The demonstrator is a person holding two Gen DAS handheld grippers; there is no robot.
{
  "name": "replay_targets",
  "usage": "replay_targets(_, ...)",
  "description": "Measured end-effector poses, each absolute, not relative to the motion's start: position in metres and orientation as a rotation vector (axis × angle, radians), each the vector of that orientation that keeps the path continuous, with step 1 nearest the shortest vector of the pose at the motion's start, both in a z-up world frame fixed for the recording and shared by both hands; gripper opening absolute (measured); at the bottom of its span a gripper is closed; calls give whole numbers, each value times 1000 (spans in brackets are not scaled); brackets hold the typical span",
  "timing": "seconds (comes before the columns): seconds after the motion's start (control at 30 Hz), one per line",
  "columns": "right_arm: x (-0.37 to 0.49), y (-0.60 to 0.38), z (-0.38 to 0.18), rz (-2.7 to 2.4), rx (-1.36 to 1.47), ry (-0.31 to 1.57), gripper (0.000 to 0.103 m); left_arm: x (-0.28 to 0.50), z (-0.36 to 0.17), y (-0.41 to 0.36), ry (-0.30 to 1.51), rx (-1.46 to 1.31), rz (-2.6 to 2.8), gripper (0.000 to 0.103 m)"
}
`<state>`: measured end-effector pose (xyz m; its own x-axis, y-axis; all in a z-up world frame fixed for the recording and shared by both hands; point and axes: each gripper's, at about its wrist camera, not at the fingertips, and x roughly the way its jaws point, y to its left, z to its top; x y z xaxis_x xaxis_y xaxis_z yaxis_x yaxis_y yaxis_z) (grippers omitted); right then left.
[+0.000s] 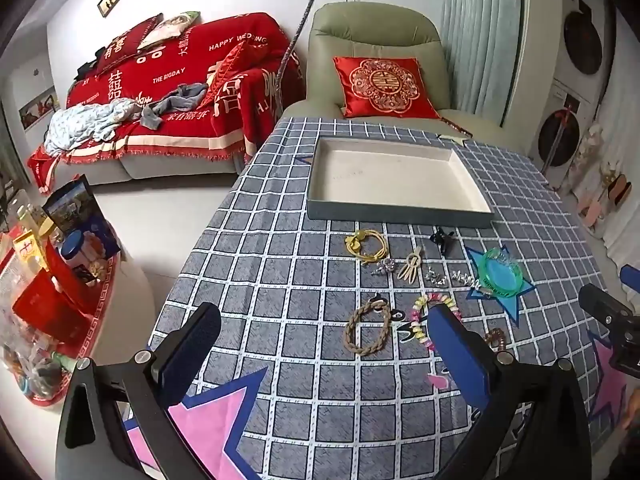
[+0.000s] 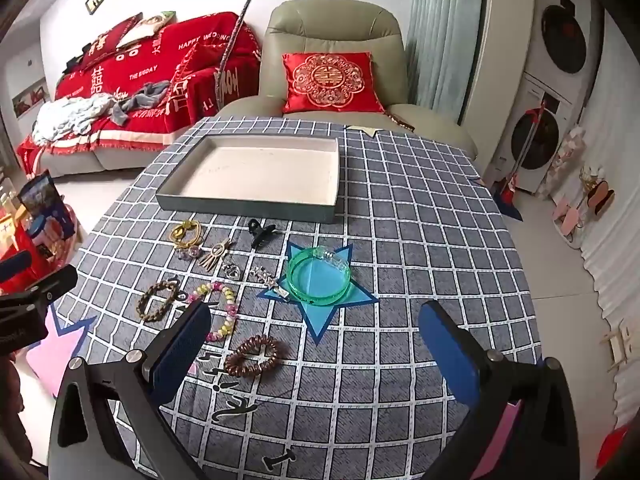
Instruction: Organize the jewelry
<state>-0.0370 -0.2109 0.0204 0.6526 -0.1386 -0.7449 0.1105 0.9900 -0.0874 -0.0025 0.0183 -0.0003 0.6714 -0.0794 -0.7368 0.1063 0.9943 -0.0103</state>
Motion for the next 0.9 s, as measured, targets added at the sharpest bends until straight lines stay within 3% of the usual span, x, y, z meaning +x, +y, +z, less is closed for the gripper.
replay_targets(0.9,-46,-210,31,-180,8,779,103,-14,7,21,789,57,-140,103)
